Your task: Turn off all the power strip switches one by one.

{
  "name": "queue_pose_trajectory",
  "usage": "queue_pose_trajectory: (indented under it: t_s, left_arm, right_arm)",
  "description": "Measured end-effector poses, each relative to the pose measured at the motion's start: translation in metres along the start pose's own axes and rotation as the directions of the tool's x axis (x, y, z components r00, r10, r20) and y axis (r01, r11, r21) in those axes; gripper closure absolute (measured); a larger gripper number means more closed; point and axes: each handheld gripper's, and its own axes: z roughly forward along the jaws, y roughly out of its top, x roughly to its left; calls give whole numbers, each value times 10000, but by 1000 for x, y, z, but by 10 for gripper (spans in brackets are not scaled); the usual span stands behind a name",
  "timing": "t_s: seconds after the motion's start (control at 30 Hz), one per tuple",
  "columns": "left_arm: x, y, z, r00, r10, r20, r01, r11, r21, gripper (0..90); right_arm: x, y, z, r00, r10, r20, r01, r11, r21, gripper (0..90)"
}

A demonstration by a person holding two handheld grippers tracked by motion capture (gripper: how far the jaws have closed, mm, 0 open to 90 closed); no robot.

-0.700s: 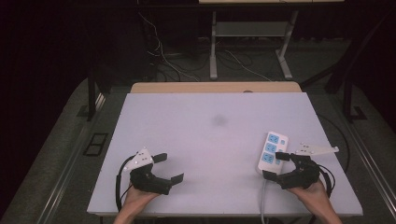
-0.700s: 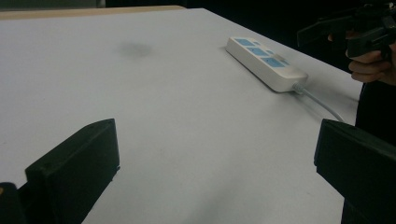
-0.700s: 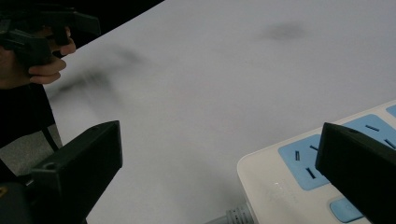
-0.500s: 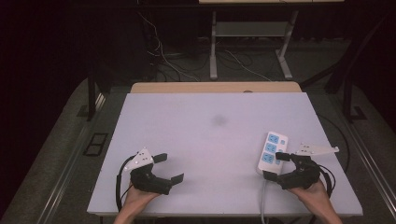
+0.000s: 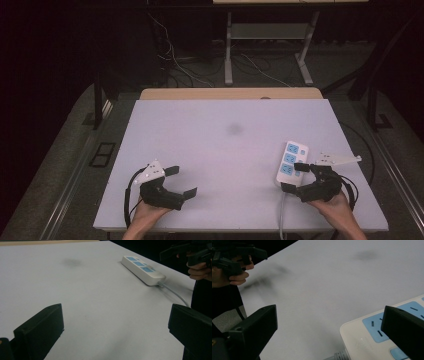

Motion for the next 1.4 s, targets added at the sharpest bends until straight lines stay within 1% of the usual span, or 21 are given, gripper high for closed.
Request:
queue_pose_trajectory:
  t_s: [0.07,0.27,0.73,0.9,1.1,1.4]
  left_arm:
    - [0,-1,0,10000,-12,-1,12,10000,22,0]
    - [0,-1,0,10000,16,-42,-16,10000,52,0]
    - [0,-2,-1,9998,-116,-154,116,9999,20,0]
    - [0,-2,0,9999,-81,-128,82,9999,73,0]
    - [1,-2,-1,9997,-78,-215,78,10000,10,0]
    - [0,-2,-1,9998,-97,-165,97,10000,6,0]
  right_arm:
    - [1,1,0,10000,-38,-20,38,10000,-1,4]
    - [3,5,-1,9998,-188,23,188,9996,228,4]
    - [-1,11,-6,9996,-256,86,251,9981,563,4]
    - [-2,13,-5,9993,-376,81,367,9952,913,4]
    - [-5,16,-5,9990,-451,61,441,9926,1135,4]
    - [-8,22,-6,9979,-642,113,616,9856,1576,4]
